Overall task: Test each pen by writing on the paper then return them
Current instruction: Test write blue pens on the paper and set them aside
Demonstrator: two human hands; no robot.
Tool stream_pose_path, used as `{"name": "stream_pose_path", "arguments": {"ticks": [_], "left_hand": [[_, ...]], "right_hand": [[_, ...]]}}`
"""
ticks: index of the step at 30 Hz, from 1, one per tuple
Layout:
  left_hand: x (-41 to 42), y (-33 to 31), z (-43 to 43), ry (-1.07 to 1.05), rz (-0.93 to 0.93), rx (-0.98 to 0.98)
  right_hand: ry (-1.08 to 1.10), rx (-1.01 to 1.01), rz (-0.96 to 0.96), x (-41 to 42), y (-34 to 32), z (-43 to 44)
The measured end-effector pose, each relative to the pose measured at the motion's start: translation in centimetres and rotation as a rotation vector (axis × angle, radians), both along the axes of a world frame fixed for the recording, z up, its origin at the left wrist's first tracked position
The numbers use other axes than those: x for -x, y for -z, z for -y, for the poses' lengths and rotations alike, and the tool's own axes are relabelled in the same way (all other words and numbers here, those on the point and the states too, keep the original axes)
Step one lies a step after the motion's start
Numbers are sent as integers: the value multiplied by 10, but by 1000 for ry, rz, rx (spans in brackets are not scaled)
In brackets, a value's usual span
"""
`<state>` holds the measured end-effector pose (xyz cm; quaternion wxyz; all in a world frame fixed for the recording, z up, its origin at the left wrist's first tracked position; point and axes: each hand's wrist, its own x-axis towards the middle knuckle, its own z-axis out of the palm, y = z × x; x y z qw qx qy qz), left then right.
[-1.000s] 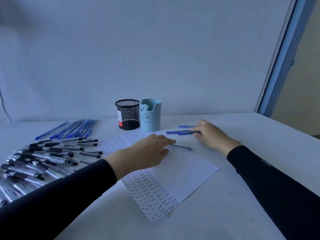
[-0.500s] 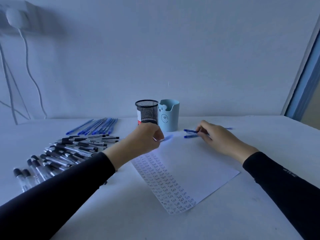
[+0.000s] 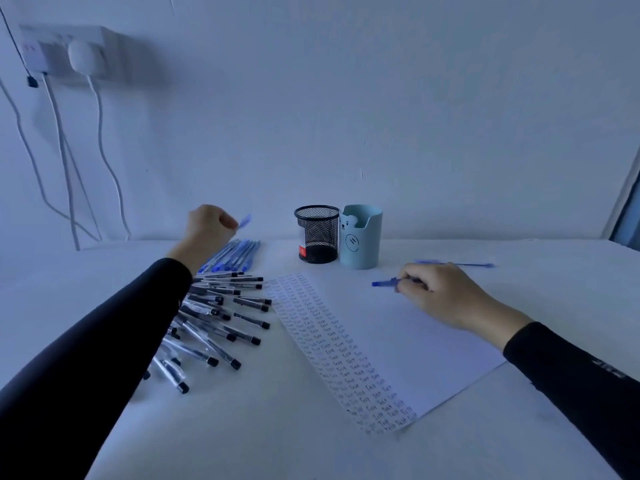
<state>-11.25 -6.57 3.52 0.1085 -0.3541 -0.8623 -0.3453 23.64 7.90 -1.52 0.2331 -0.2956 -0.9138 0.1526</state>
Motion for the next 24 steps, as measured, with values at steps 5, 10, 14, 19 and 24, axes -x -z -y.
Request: {"name": "stream_pose_path", "arguments": {"ticks": [5,10,14,19,24], "left_hand": [[29,32,-3,-33,11,100],[32,39,-2,-20,-18,181],[24,35,-3,27,-55,233],[-5,25,-4,206,-97,259],[-66,33,11,517,-258,296]], "right_hand": [[30,-13,-29,2,2,10],[-73,110,-108,3,-3,18],[-158,278,-264,5,-9,21],[-234,447,-420,7,-19,21],[-257,753,-586,10,-22,29]]}}
